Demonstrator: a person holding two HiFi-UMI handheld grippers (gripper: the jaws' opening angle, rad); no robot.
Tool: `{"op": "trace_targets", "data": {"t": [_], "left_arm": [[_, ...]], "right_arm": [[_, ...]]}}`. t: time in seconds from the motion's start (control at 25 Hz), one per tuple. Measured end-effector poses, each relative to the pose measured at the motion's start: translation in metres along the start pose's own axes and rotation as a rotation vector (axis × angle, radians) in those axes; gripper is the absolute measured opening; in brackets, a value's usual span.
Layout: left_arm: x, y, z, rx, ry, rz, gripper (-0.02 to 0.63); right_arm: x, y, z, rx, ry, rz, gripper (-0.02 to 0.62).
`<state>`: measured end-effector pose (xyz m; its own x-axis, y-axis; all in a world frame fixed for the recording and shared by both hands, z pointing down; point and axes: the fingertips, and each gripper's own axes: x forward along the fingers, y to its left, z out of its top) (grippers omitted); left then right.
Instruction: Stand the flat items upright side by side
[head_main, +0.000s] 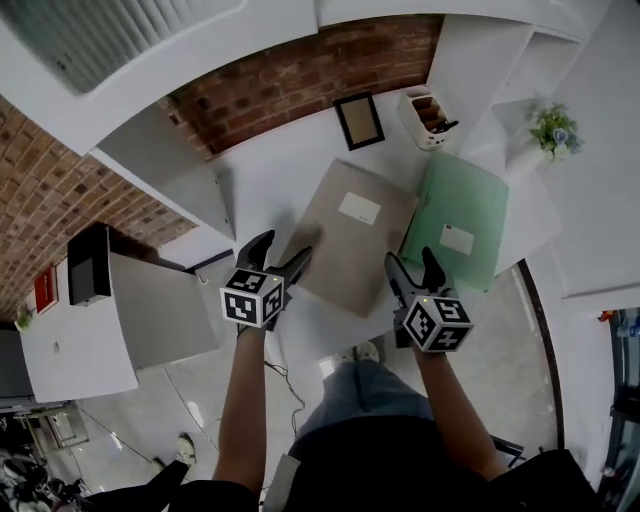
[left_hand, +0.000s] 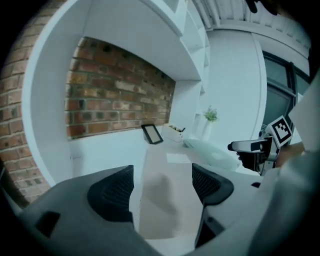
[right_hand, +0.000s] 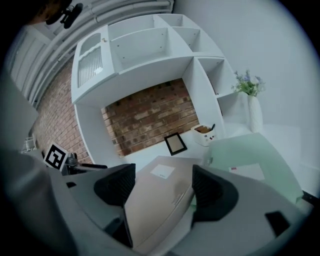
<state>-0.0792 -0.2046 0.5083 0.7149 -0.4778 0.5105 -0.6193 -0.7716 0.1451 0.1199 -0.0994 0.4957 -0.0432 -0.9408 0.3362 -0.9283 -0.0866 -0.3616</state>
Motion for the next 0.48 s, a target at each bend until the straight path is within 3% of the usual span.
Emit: {"op": "trace_targets", "data": {"t": [0.16,0.48], "left_arm": [[0.040,0.012,-0.005,0.000,0.109,-0.068,0.334],[0.101,0.026,-0.017,-0.019,0.241,-0.196,0.334]], "right_arm": [[0.012,-0.009,-0.023,0.038,0.060,-0.066,0.336],[0.029,-0.026,-0.060,0.239,0.129,-0.164,0.334]]}}
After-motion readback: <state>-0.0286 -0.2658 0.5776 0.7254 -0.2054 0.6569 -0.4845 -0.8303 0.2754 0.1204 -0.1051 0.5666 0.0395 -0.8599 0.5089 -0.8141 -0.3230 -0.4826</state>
